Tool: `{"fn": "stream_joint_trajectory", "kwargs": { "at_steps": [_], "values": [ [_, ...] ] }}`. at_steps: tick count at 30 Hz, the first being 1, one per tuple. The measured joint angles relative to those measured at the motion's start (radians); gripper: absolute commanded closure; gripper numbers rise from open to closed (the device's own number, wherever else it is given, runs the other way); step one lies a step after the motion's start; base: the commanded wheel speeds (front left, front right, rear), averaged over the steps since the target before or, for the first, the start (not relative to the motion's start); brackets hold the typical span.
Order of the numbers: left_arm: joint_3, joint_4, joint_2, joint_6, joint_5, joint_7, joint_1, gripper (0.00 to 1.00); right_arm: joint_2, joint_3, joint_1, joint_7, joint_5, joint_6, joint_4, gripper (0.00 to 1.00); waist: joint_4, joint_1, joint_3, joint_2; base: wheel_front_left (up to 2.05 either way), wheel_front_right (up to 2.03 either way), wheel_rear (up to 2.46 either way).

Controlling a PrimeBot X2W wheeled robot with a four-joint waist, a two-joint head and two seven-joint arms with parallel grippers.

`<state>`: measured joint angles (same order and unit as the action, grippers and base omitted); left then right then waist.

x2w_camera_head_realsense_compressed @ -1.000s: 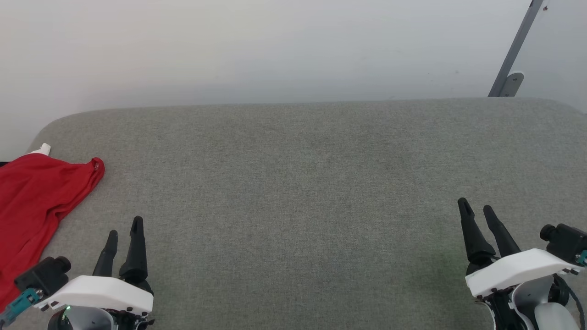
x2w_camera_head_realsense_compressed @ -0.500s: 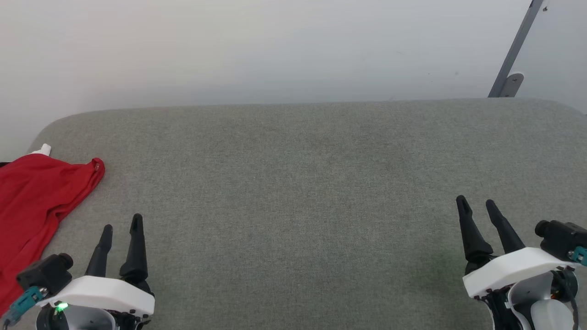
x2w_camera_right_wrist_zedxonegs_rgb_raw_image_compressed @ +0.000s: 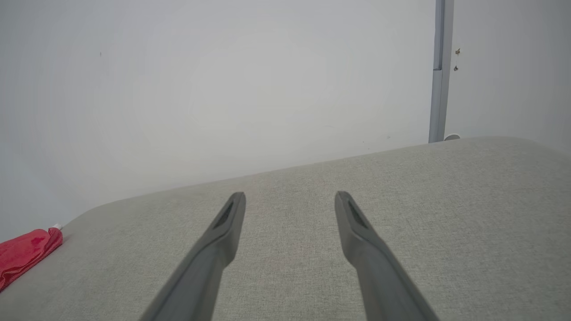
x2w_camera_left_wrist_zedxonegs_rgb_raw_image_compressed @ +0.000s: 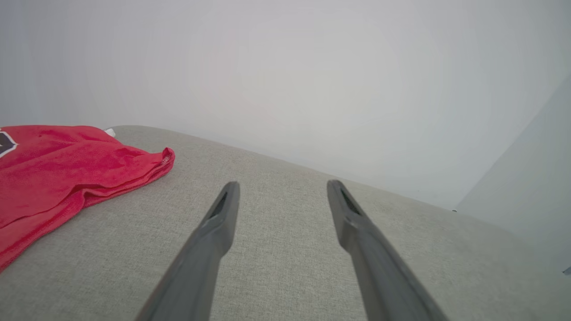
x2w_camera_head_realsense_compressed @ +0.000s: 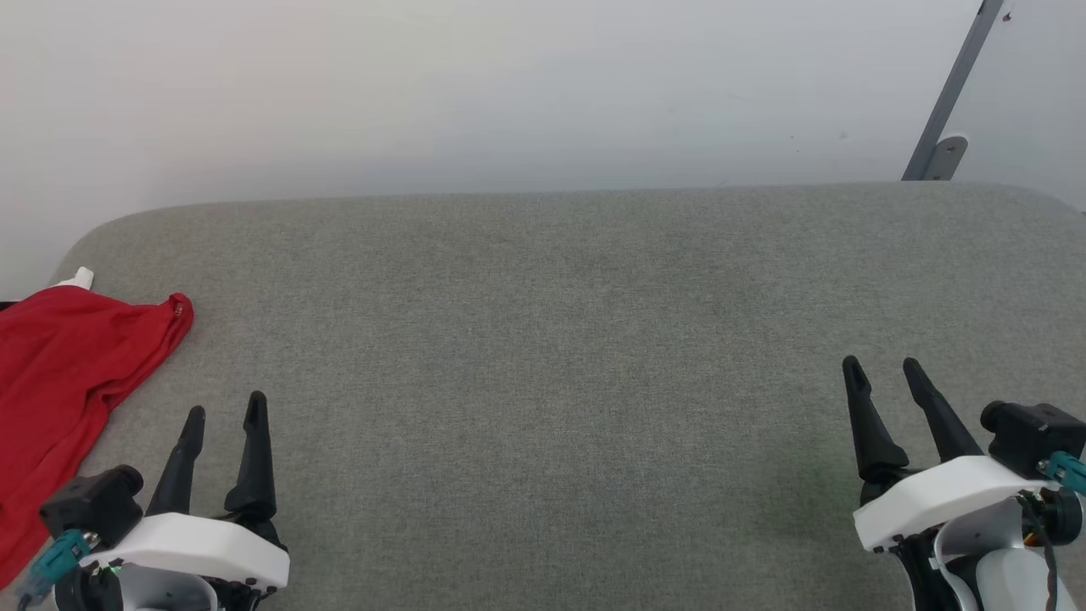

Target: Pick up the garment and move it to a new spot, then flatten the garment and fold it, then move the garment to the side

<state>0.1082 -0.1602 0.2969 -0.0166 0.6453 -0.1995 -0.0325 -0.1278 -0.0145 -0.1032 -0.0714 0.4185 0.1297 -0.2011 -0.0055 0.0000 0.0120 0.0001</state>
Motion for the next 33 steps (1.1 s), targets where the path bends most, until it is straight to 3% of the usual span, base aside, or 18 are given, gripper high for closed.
{"fn": "stream_joint_trajectory", "kwargs": {
  "at_steps": [33],
  "values": [
    [0.048,0.024,0.050,-0.007,-0.159,-0.061,0.014,0.00,-0.007,0.005,-0.007,-0.044,-0.238,0.001,0.025,0.00,-0.002,0.0000,0.002,0.0000,0.00,0.00,0.00]
  ]
}}
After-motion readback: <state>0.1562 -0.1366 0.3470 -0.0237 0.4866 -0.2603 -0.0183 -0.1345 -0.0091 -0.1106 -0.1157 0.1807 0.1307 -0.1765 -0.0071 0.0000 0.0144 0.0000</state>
